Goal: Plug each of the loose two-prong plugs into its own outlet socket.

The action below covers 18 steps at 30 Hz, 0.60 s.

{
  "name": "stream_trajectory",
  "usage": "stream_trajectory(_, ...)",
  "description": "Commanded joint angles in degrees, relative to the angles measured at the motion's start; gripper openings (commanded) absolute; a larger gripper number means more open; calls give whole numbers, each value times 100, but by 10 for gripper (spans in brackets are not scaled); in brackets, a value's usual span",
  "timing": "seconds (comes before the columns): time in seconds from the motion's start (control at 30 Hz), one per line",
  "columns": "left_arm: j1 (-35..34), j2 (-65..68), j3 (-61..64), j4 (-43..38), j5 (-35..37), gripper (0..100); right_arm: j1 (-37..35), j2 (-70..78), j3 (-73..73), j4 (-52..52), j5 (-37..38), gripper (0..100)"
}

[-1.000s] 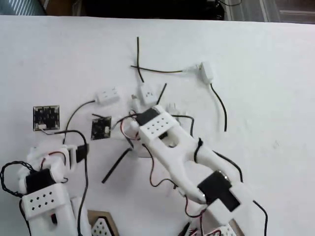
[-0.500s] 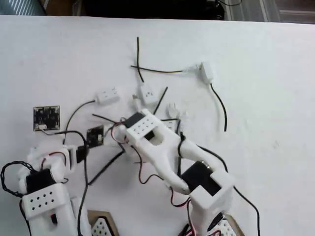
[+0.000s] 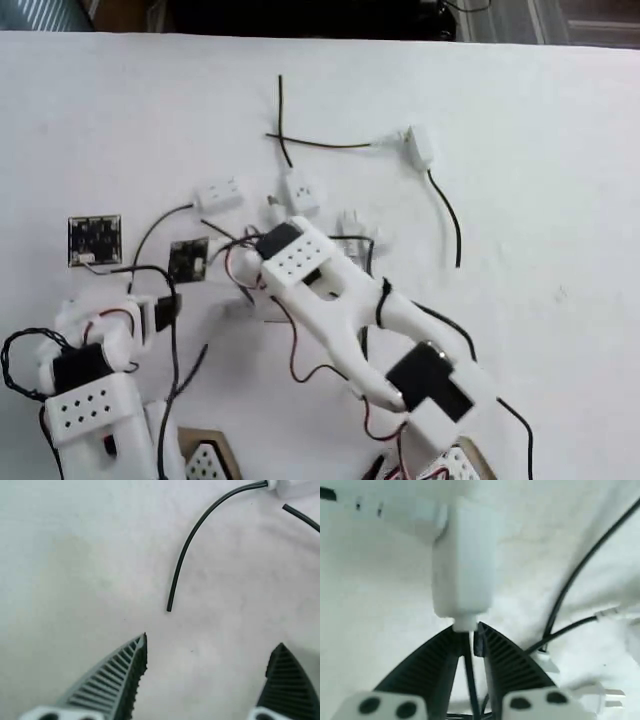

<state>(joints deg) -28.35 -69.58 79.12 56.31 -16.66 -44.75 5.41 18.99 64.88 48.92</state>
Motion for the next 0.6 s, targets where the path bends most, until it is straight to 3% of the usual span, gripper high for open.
stream_trajectory(0.0,-40,-110,-26,-79,-18,369,233,-708,-105,48,-114,18)
stream_trajectory(0.33,-40,-110,-26,-79,-18,369,1420,-1253,-79,48,-123,18)
stream_trajectory(0.47,-40,-110,-26,-79,-18,369,1420,-1200,-62,426,-123,18)
stream_trajectory(0.57,-40,-110,-26,-79,-18,369,1007,-1209,35,919,-123,39)
